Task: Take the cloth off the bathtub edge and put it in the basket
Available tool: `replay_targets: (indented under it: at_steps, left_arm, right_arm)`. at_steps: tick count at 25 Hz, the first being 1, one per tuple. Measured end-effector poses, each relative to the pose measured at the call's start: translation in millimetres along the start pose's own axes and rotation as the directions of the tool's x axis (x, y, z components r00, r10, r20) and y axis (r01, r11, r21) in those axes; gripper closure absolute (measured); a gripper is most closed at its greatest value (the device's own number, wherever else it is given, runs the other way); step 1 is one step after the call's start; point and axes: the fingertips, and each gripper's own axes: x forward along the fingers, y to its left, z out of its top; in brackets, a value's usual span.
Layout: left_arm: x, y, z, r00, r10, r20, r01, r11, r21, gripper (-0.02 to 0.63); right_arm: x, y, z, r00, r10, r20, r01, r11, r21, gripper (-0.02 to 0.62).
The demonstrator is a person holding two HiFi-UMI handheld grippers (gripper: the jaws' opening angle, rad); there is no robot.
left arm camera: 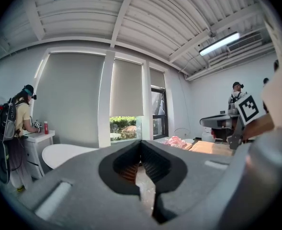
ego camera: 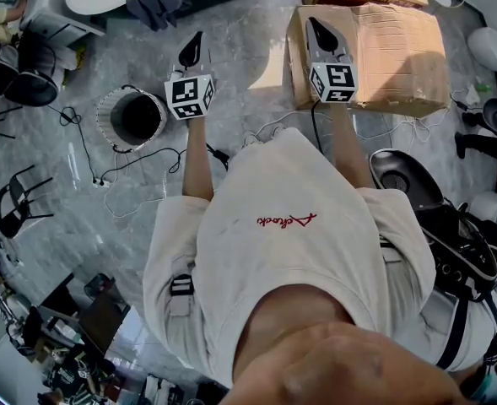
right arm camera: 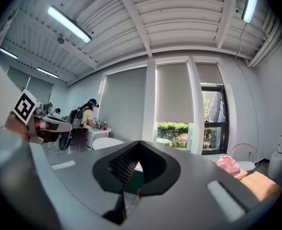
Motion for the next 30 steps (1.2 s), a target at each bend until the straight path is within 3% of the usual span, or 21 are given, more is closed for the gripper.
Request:
replay_targets:
  at_steps: [9,15,22,30]
  left_arm:
    - [-44,55,0,0.994,0.108,-0.003,-0.108,0.994,-0.016,0.603]
    - [-93,101,-4,0.967,0.255,-0.011,-0.255,0.966,-0.030,0.603]
    - [-141,146,-1,0.896,0.443,-0.032,-0.444,0.896,-0.015,0.603]
    - [-205,172,-4,0.776,0.627,-0.061,-0.629,0.777,-0.011,0.603]
  right_arm:
    - [32,54,7,0.995,0.095,-0.005,-0.095,0.995,-0.002,0.591]
    - [63,114,15,0.970,0.243,0.001,-0.243,0.970,-0.022,0.591]
    - [109,173,24,0.906,0.424,0.013,-0.423,0.906,-0.026,0.591]
    - [137,260,33,0.773,0.634,0.031,-0.633,0.774,-0.036,0.591]
